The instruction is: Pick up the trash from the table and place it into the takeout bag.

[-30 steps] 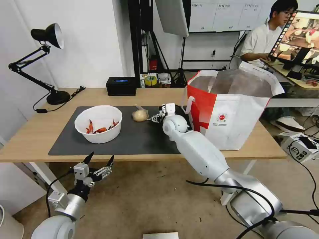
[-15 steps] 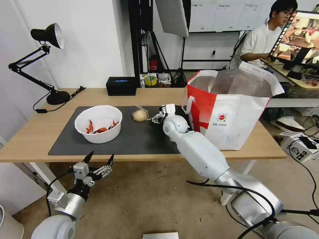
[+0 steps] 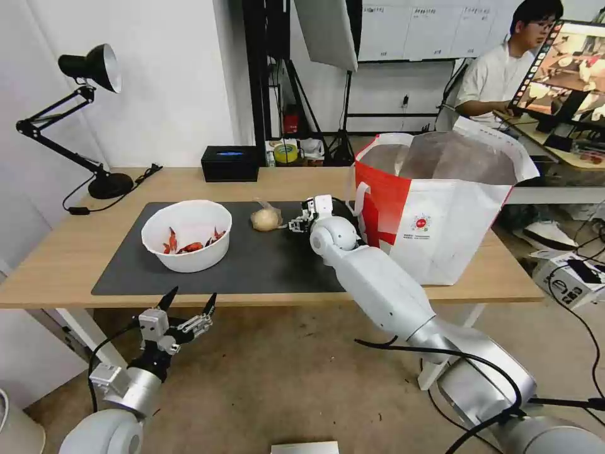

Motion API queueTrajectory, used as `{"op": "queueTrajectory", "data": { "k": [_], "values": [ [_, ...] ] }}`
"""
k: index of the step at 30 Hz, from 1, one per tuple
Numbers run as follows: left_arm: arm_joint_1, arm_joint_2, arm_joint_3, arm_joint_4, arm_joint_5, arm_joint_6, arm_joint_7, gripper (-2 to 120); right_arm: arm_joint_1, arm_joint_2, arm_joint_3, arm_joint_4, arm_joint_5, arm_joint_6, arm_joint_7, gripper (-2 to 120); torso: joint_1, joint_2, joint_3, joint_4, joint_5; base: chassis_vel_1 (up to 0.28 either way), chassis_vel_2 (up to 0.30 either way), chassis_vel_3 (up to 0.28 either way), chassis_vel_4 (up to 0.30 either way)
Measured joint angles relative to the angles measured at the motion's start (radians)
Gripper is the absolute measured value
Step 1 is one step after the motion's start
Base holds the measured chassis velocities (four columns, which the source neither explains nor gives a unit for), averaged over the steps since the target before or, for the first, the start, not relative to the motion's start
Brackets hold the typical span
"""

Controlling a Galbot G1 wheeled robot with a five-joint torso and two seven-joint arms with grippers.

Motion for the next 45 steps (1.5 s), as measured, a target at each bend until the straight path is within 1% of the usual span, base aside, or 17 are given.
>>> {"op": "queueTrajectory", "data": {
  "k": [13,15,16,18,19,21,22,24,25,28,30,32,36,38,39,41,45],
  "values": [
    [0.001,0.008,-0.002,-0.003,-0.001,-0.001,0.000,100,0.001,0.001,0.000,-0.013,-0.009,0.002,-0.030,100,0.000,0.000,0.000,0.0000,0.0000,0.000,0.000,0.000,0.000],
    [0.001,0.007,-0.002,-0.004,-0.001,-0.001,0.000,100,0.001,0.001,0.000,-0.013,-0.009,0.002,-0.030,92,0.000,0.000,0.000,0.0000,0.0001,0.000,0.000,0.000,0.000],
    [0.001,0.007,-0.002,-0.004,-0.001,-0.001,0.000,100,0.001,0.001,0.000,-0.013,-0.009,0.002,-0.030,92,0.000,0.000,0.000,0.0000,0.0001,0.000,0.000,0.000,0.000],
    [0.002,0.005,-0.001,-0.004,-0.001,-0.001,0.000,100,-0.001,0.001,-0.001,-0.013,-0.009,0.002,-0.030,82,0.000,0.000,0.000,0.0000,0.0000,0.000,0.000,0.000,0.000],
    [0.002,0.005,-0.001,-0.004,-0.001,-0.001,0.000,100,-0.001,0.001,-0.001,-0.013,-0.009,0.002,-0.030,82,0.000,0.000,0.000,0.0000,0.0000,0.000,0.000,0.000,0.000],
    [0.002,0.005,0.000,-0.004,-0.001,-0.002,0.000,100,-0.004,0.001,-0.001,-0.010,-0.009,0.002,-0.030,72,0.000,0.000,0.000,0.0000,0.0000,0.000,0.000,0.000,0.000],
    [0.002,0.005,0.000,-0.004,-0.001,-0.002,0.000,100,-0.004,0.001,-0.001,-0.010,-0.009,0.002,-0.030,72,0.000,0.000,0.000,0.0000,0.0000,0.000,0.000,0.000,0.000],
    [0.002,0.005,0.001,-0.005,-0.001,-0.002,0.000,100,-0.008,0.002,-0.001,-0.009,-0.009,0.002,-0.030,59,0.000,0.000,0.000,0.0000,0.0000,0.000,0.000,0.000,0.000],
    [0.002,0.005,0.001,-0.005,-0.001,-0.002,0.000,100,-0.008,0.002,-0.001,-0.009,-0.009,0.002,-0.030,59,0.000,0.000,0.000,0.0000,0.0000,0.000,0.000,0.000,0.000],
    [0.002,0.005,0.002,-0.005,-0.001,-0.002,0.000,100,-0.011,0.004,0.001,-0.008,-0.009,0.003,-0.031,43,0.000,0.000,0.000,0.0000,0.0000,0.000,0.000,0.000,0.000],
    [0.002,0.005,0.002,-0.005,-0.001,-0.002,0.000,100,-0.011,0.004,0.001,-0.008,-0.009,0.003,-0.031,40,0.000,0.000,0.000,0.0000,0.0000,0.000,0.000,0.000,0.000],
    [0.001,0.004,0.002,-0.005,-0.001,-0.002,0.000,100,-0.011,0.005,0.001,-0.008,-0.009,0.003,-0.031,28,0.000,0.000,0.000,0.0000,0.0000,0.000,0.000,0.000,0.000],
    [0.001,0.003,0.004,-0.005,0.000,-0.002,0.000,100,-0.011,0.005,0.001,-0.007,-0.009,0.003,-0.031,19,0.000,0.000,0.000,0.0000,0.0000,0.000,0.000,0.000,0.000],
    [0.001,0.003,0.004,-0.005,0.000,-0.002,0.000,100,-0.013,0.006,0.001,-0.006,-0.009,0.003,-0.031,8,0.000,0.000,0.000,0.0000,0.0000,0.000,0.000,0.000,0.000],
    [0.001,0.003,0.004,-0.005,0.000,-0.002,0.000,100,-0.013,0.006,0.001,-0.006,-0.009,0.003,-0.031,8,0.000,0.000,0.000,0.0000,0.0000,0.000,0.000,0.000,0.000],
    [0.001,0.003,0.004,-0.008,0.000,-0.002,0.000,100,-0.015,0.006,0.002,-0.002,-0.009,0.004,-0.031,0,0.000,0.000,0.000,0.0000,0.0000,0.000,0.000,0.000,0.000],
    [0.002,0.002,0.004,-0.010,0.000,-0.002,0.000,100,-0.020,0.003,0.003,0.011,-0.009,0.004,-0.030,0,0.000,0.000,0.000,0.0000,0.0000,0.000,0.000,0.000,0.000]
  ]
}}
